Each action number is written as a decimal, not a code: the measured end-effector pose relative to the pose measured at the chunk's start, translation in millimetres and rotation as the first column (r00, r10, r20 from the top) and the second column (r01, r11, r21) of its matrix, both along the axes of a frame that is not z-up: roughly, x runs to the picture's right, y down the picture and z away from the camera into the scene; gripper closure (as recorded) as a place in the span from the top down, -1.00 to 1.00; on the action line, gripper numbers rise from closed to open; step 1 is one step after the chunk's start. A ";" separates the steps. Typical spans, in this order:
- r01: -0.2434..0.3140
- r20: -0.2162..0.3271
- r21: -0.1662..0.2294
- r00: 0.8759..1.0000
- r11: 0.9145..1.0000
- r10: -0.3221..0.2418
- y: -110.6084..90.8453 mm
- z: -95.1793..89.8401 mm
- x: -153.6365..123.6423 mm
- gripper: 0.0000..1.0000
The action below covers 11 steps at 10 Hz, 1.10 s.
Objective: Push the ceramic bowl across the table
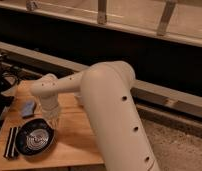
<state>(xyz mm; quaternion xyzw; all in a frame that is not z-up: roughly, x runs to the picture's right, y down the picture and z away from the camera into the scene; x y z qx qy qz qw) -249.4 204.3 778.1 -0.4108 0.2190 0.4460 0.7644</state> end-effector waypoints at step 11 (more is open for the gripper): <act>0.037 0.051 -0.009 0.998 0.999 -0.036 -1.1 -2.2 -31.6 -1.00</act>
